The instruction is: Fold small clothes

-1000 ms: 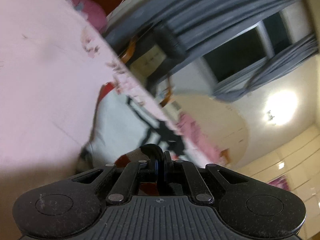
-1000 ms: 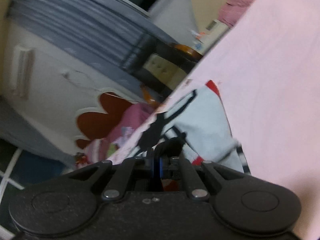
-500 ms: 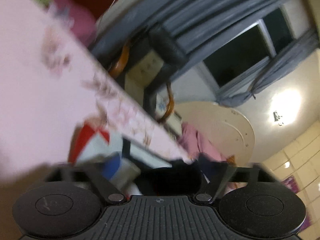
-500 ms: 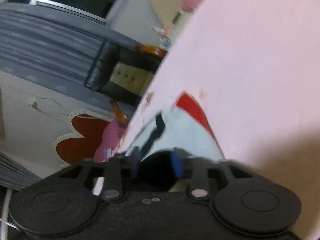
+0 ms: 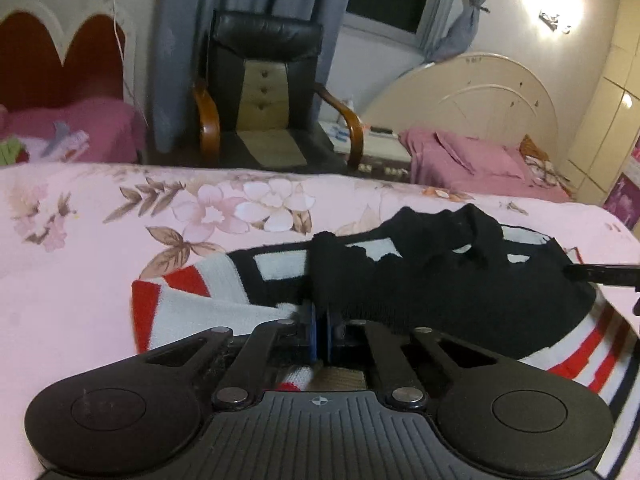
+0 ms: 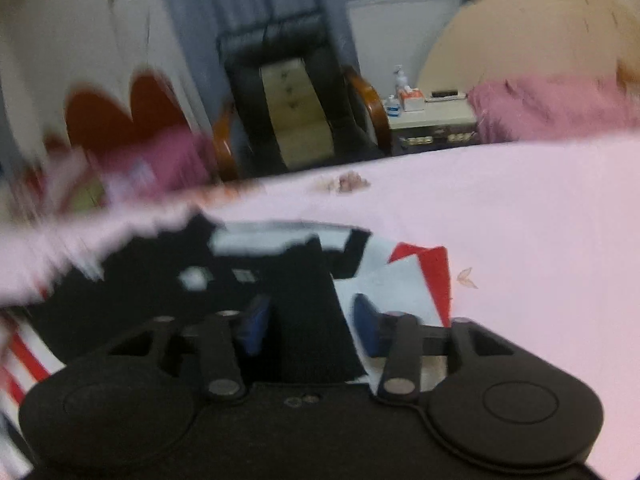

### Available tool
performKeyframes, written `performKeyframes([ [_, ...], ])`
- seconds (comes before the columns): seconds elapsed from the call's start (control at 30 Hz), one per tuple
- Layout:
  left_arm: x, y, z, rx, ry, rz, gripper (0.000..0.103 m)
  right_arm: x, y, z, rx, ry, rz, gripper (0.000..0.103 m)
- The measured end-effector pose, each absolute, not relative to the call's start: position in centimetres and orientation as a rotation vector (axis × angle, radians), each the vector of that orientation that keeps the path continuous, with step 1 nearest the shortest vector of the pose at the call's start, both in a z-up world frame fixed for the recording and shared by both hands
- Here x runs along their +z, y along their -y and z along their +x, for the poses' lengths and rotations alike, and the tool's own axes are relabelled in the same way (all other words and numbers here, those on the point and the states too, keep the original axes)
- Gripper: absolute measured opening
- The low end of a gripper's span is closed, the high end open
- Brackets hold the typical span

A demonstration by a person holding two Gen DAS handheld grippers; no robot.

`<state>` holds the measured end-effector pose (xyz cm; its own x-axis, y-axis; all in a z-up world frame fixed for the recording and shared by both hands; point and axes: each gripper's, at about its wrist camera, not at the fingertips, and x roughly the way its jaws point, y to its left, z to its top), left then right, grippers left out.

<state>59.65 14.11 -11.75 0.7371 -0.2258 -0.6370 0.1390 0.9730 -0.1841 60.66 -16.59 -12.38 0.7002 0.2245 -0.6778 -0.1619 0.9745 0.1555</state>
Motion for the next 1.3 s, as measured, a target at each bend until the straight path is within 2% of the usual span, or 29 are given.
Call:
performKeyframes([
  [0.07,-11.6,-14.0,58.7,-0.177,-0.665,-0.116,0.004,-12.5,15.3,60.2,0.211,-0.725,0.000,0.009],
  [0.23,-9.4,-15.8,57.0,-0.113,-0.467,-0.212,0.004,-10.6,15.2,58.7,0.167,-0.557,0.007,0.008],
  [0.33,-9.8,-16.2,58.4,-0.081,-0.500,-0.214,0.004,-10.3,15.3,59.6,0.134,-0.535,0.006,0.008],
  [0.53,-12.9,-15.7,60.5,-0.015,-0.638,-0.191,0.004,-13.9,15.8,63.0,0.063,-0.684,0.040,0.008],
  [0.63,-12.9,-14.3,61.4,0.003,-0.676,-0.116,0.005,-14.5,15.6,63.3,0.056,-0.682,0.048,0.010],
  [0.67,-12.8,-13.8,61.5,0.007,-0.682,-0.082,0.006,-14.4,15.6,63.2,0.059,-0.688,0.052,0.012],
  [0.7,-12.6,-13.6,61.5,0.010,-0.685,-0.063,0.016,-14.2,15.6,63.1,0.061,-0.694,0.053,0.013],
  [0.73,-12.3,-13.7,61.4,0.005,-0.686,-0.070,0.038,-13.9,15.6,63.0,0.058,-0.699,0.042,0.016],
  [0.77,-11.8,-14.3,61.2,0.008,-0.680,-0.098,0.054,-13.3,15.4,62.6,0.044,-0.692,0.022,0.032],
  [0.8,-11.1,-14.6,60.6,0.021,-0.650,-0.120,0.070,-12.5,15.2,61.7,0.031,-0.653,0.002,0.056],
  [0.83,-10.1,-14.7,59.5,0.030,-0.589,-0.129,0.070,-11.6,14.9,60.6,0.031,-0.584,-0.013,0.060],
  [0.97,-8.0,-10.2,59.0,-0.123,-0.561,-0.097,0.070,-10.2,11.9,58.9,0.218,-0.583,-0.038,0.030],
  [1.0,-8.0,-8.4,59.1,-0.162,-0.571,-0.066,0.070,-10.5,10.5,59.0,0.257,-0.604,-0.051,0.028],
  [1.03,-8.3,-6.4,59.2,-0.200,-0.586,-0.036,0.070,-10.9,9.1,59.0,0.292,-0.623,-0.057,0.029],
  [1.17,-10.5,-3.6,59.7,-0.227,-0.674,-0.006,0.070,-12.8,5.6,59.4,0.314,-0.701,-0.109,0.044],
  [1.3,-11.5,-7.7,57.8,-0.143,-0.660,-0.002,0.070,-13.0,8.2,58.9,0.265,-0.707,-0.146,0.045],
])
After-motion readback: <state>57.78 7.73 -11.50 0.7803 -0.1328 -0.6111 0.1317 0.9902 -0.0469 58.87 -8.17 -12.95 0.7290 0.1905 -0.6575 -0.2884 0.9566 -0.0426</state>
